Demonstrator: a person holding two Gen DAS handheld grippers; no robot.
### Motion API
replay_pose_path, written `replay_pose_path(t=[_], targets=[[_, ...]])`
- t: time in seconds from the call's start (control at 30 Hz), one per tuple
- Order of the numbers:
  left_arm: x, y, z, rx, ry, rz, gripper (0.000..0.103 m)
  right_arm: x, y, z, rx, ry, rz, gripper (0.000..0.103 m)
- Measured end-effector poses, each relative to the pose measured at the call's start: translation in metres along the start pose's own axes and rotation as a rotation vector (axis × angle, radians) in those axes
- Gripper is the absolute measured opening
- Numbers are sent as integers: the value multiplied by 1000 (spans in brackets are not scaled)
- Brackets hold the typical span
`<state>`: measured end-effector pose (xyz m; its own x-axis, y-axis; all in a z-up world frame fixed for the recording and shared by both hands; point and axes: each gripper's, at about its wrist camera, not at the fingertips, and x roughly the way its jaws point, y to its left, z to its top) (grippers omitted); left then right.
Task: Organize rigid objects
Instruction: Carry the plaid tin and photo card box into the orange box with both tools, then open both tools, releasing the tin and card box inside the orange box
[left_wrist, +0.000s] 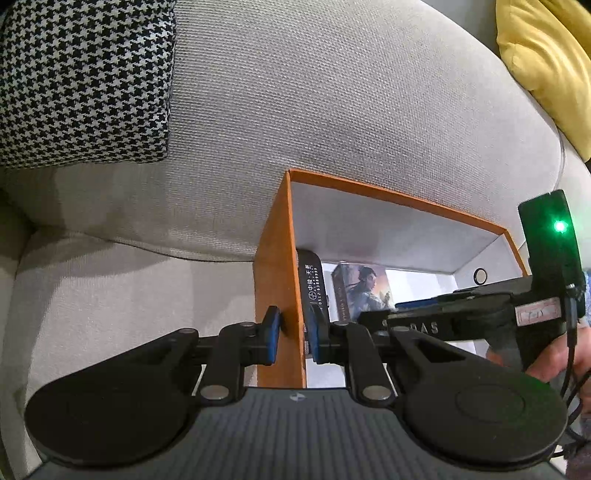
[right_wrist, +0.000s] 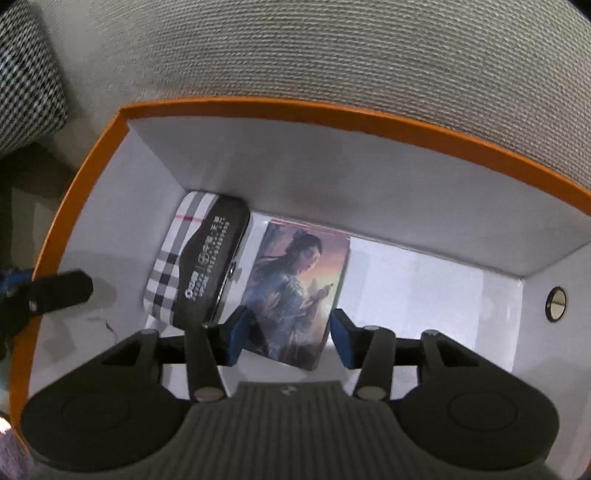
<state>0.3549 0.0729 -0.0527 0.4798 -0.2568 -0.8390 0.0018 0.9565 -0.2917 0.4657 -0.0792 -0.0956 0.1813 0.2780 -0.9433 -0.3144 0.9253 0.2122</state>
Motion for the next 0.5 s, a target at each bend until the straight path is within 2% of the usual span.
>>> replay_pose_path(t=[0.07,0.2,0.33,0.5], targets=[[-2,0,-1,0,-3,-2,17,-6,-12,-9,24,-14,6,41],[-4,2,-4,-6,-11,-8,17,-4,-15,-5,90,-31,8,38],[-5,4,-6,-13,-15,-15,16,-4,-11,-3,148,-36,-11,38],[-13,9,-12,-46,-26,-25,16,-5,-19,-5,210,-28,14,38]])
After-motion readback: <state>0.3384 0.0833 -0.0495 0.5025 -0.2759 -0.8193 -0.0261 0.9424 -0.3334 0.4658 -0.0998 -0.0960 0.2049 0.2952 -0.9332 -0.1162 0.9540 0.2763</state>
